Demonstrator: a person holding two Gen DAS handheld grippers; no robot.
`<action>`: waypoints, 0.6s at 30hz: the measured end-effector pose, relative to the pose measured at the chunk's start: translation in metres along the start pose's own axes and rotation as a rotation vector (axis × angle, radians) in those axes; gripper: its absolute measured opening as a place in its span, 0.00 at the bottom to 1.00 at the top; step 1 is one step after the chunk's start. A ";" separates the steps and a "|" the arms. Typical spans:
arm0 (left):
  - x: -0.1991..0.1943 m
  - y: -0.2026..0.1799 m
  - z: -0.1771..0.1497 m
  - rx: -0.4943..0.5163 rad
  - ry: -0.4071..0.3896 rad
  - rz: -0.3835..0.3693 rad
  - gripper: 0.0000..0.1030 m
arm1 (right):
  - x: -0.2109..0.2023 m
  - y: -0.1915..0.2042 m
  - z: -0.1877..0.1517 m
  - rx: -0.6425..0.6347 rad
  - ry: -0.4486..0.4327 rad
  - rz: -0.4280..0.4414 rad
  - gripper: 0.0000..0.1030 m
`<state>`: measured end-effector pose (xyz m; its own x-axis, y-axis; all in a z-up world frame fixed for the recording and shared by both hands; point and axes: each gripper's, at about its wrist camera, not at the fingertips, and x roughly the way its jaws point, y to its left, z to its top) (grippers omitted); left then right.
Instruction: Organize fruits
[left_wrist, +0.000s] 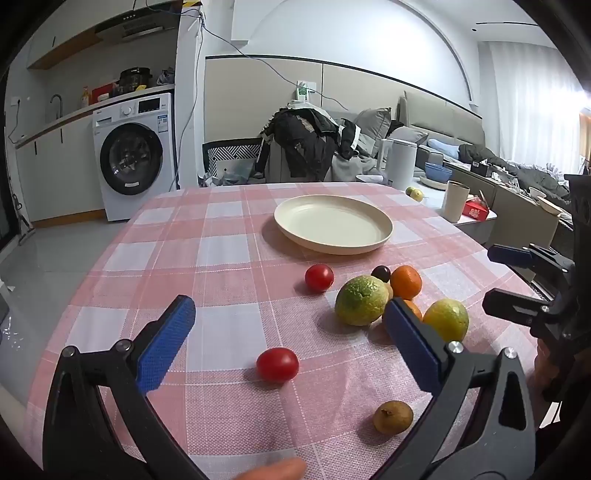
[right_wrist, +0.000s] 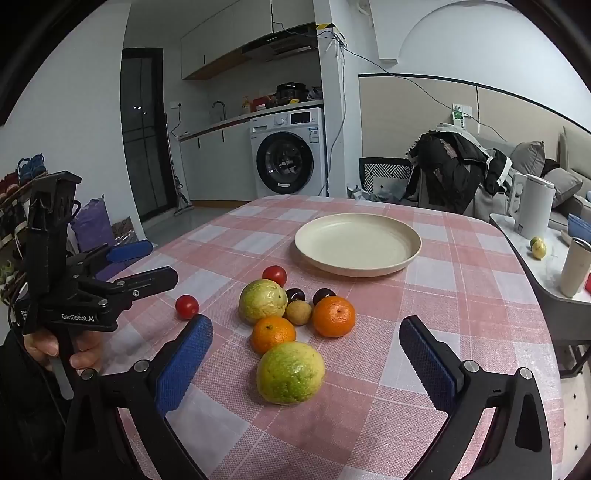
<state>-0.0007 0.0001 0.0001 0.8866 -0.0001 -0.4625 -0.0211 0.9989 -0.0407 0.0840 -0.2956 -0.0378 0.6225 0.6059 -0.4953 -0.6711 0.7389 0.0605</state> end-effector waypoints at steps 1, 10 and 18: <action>0.000 0.000 0.000 -0.001 0.003 0.002 0.99 | 0.000 0.000 0.000 -0.001 -0.003 -0.002 1.00; -0.003 -0.001 -0.003 -0.006 0.014 -0.008 0.99 | -0.004 0.002 -0.002 0.008 -0.005 -0.006 1.00; 0.002 -0.001 0.000 0.006 0.018 -0.030 0.99 | -0.001 0.003 0.001 -0.002 0.004 0.001 1.00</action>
<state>0.0012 -0.0007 -0.0009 0.8783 -0.0311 -0.4771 0.0086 0.9987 -0.0493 0.0821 -0.2936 -0.0366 0.6201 0.6057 -0.4987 -0.6728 0.7375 0.0591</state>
